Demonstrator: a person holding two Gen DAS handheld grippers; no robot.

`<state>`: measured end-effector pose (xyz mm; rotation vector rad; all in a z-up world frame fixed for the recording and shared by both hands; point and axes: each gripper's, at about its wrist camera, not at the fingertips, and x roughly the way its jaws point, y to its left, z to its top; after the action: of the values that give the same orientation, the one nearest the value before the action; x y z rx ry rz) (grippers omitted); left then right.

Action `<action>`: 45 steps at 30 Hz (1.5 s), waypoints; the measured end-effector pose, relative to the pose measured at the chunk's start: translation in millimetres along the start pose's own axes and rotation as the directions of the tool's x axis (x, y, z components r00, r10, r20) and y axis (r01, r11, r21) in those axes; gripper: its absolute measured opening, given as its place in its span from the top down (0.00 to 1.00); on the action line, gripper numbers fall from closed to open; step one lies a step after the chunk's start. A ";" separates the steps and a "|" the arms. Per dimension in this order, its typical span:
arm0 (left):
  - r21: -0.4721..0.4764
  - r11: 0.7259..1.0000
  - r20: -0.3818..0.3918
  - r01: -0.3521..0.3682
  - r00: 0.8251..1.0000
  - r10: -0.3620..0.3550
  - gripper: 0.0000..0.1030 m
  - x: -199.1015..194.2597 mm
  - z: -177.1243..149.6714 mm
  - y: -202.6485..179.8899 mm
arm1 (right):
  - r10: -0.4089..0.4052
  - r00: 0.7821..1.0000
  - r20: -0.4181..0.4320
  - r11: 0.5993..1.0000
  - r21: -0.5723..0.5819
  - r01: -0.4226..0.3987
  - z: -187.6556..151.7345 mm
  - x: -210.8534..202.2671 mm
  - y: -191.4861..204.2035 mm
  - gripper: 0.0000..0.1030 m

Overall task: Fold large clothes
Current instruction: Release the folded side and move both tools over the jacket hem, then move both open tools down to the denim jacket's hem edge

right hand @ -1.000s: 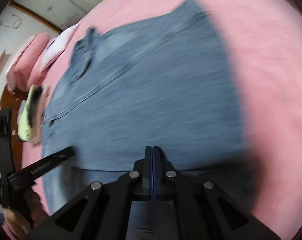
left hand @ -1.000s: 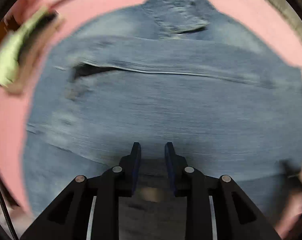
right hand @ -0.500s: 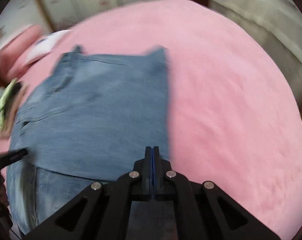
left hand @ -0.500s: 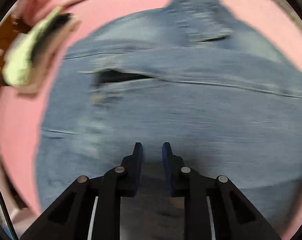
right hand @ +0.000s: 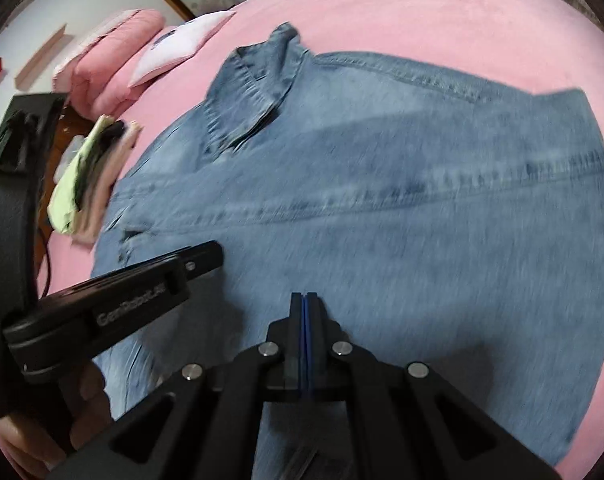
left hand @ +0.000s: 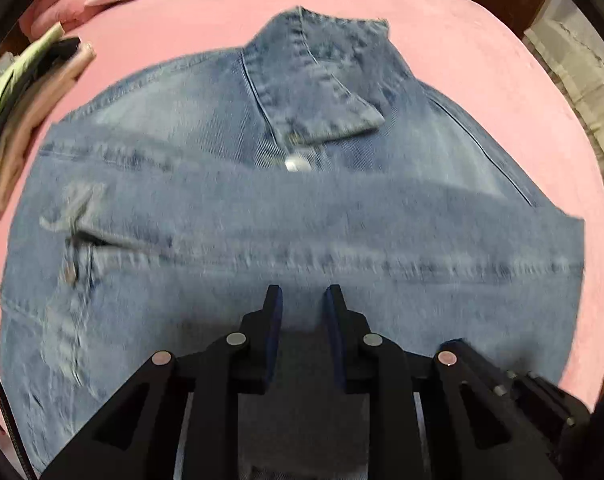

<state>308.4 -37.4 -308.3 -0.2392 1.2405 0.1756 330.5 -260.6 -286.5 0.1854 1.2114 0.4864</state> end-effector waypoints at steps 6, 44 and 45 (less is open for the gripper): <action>0.046 0.994 0.012 -0.102 0.995 0.102 0.81 7.6 25.9 3.8 | -0.038 0.996 0.082 0.999 0.034 0.035 35.6 -2.2 -36.7 1.00; -0.180 0.978 0.163 -0.102 0.978 0.132 0.83 -32.4 15.2 159.5 | -0.395 0.900 0.187 0.890 0.321 0.324 -15.1 -87.9 -117.9 1.00; -0.200 0.975 0.159 -0.095 0.979 0.128 0.83 -36.8 10.0 166.7 | -0.398 0.900 0.180 0.885 0.336 0.324 -22.5 -92.8 -116.2 1.00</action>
<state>262.4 125.5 -284.4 -0.3142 1.0664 0.4063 315.3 -408.0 -260.8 0.2603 1.0388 -0.0541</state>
